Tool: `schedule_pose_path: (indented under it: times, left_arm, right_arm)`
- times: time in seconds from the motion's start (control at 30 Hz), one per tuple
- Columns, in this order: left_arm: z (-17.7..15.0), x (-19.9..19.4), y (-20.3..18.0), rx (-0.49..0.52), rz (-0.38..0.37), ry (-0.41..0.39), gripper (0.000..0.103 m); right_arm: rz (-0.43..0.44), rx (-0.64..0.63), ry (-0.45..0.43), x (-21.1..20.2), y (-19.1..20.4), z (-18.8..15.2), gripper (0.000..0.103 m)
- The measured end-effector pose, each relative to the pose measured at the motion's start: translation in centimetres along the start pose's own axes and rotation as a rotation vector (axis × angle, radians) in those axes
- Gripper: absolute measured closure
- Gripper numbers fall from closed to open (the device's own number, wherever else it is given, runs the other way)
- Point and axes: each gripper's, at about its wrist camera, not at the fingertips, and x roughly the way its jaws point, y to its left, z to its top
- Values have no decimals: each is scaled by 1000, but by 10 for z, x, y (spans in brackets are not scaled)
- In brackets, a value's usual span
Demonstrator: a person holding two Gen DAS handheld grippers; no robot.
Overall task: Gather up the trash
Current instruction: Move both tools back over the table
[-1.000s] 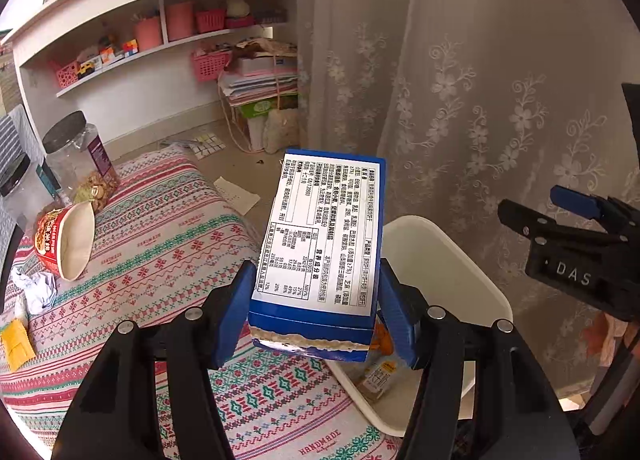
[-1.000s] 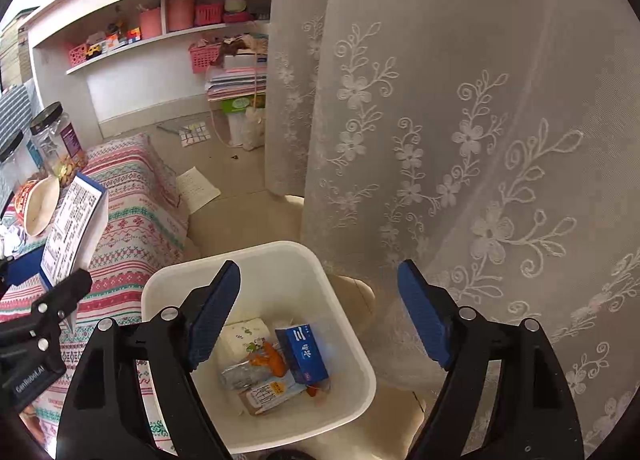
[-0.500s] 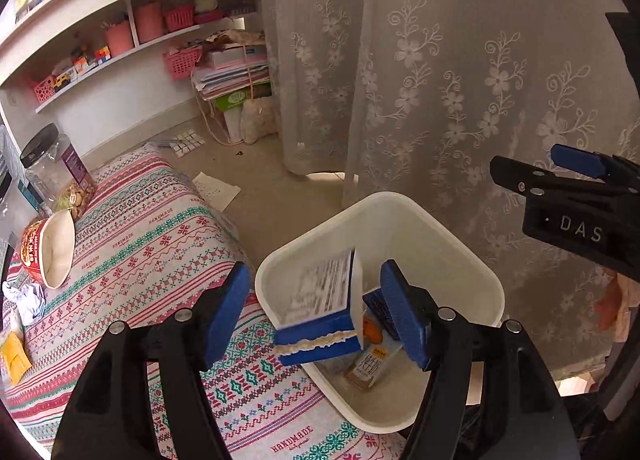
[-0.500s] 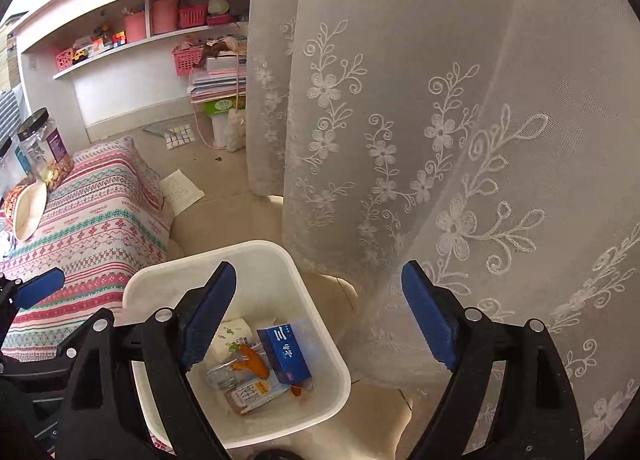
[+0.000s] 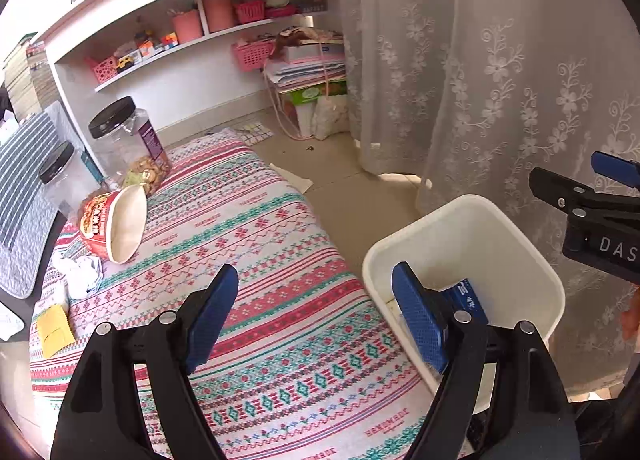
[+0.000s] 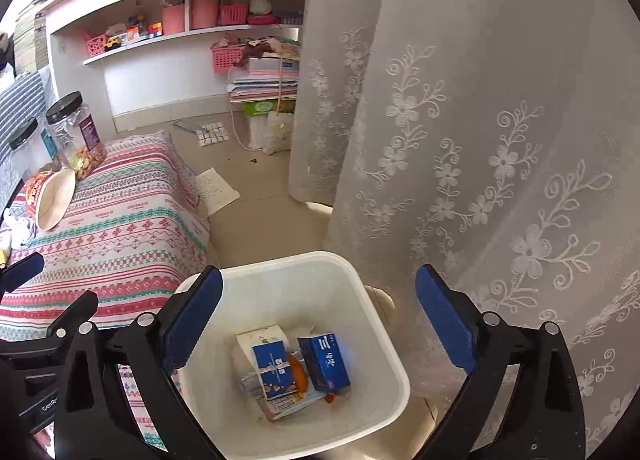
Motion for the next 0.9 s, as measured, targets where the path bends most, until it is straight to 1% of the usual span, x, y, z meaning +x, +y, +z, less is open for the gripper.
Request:
schedule_pose_path:
  times: [0.23,0.57,0.8,0.87,0.9]
  left_arm:
    - [-8,-8,54,-66,87,-4,23]
    - [-22,-20,119,-161,159,9,23]
    - [-38,-21,158,-197,222,37,23]
    - [-45,-20,170,-201,245,57,21]
    - [-49,-18,176,-205,259,68,17]
  right_arm:
    - [56,-72,-4,-1,54,6,8]
    - [130,-148,-3,0,119,9,8]
    - [188,-189,8,-1,166,10,8]
    - [209,-202,15,-1,179,9,8]
    - [219,-210,19,-1,186,9,8]
